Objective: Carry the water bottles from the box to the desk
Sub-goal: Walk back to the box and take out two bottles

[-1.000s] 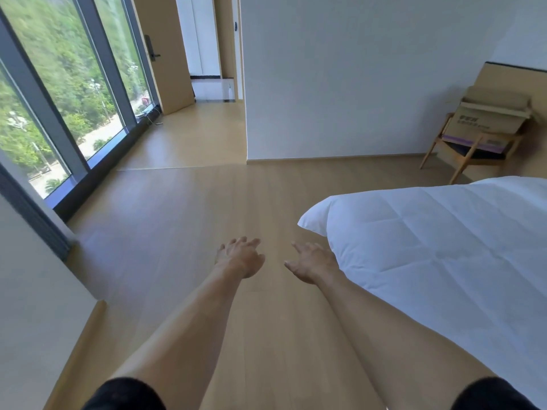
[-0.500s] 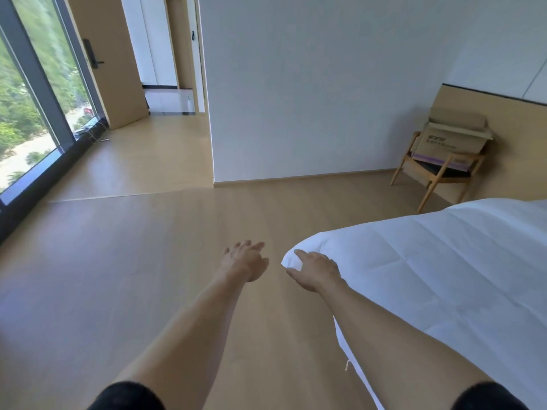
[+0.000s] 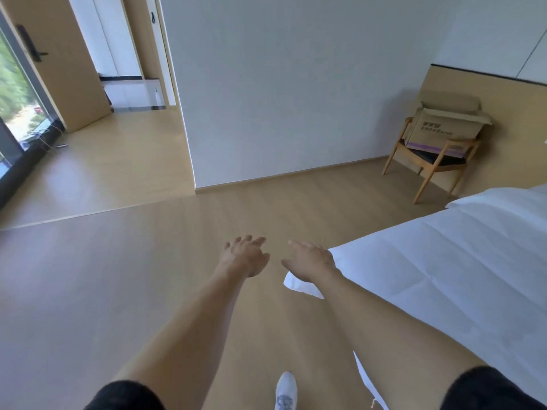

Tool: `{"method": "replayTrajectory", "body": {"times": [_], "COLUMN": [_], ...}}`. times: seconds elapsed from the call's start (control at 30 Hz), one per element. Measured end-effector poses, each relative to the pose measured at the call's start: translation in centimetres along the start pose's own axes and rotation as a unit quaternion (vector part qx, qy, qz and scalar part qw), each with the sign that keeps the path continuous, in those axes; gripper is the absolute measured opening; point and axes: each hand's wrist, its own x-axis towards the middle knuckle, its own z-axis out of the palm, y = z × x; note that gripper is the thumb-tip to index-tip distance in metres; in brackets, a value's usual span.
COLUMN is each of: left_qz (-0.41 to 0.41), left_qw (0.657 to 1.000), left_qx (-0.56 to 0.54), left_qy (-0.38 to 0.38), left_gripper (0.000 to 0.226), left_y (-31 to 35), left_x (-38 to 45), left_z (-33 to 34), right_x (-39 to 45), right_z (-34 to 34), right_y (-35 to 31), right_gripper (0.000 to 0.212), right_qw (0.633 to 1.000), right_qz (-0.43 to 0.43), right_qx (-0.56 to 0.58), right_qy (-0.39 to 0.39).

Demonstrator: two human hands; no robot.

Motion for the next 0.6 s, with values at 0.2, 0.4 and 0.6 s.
{"method": "replayTrajectory", "body": {"times": [0.2,0.4,0.6], "left_qz": [-0.015,-0.035,-0.013], "left_qw": [1.000,0.999,0.999], "left_qx": [0.020,0.031,0.030], "left_qy": [-0.003,0.003,0.009], "left_gripper": [0.058,0.057,0.056], "left_y": [-2.3,-3.1,-0.8], "left_x": [10.1,22.9,34.4], "left_z": [-1.9,-7.4,-10.7], "right_x": [11.8,25.9,37.0], "right_z": [-0.6,-4.6,-9.5], "right_y": [-1.3,-1.9,0.6], "right_gripper": [0.067,0.069,0.069], "right_qw": [1.000,0.999,0.999], "right_qz": [-0.015,-0.032,-0.016], "right_qx": [0.022,0.033,0.034], "right_qy": [-0.003,-0.011,0.005]}}
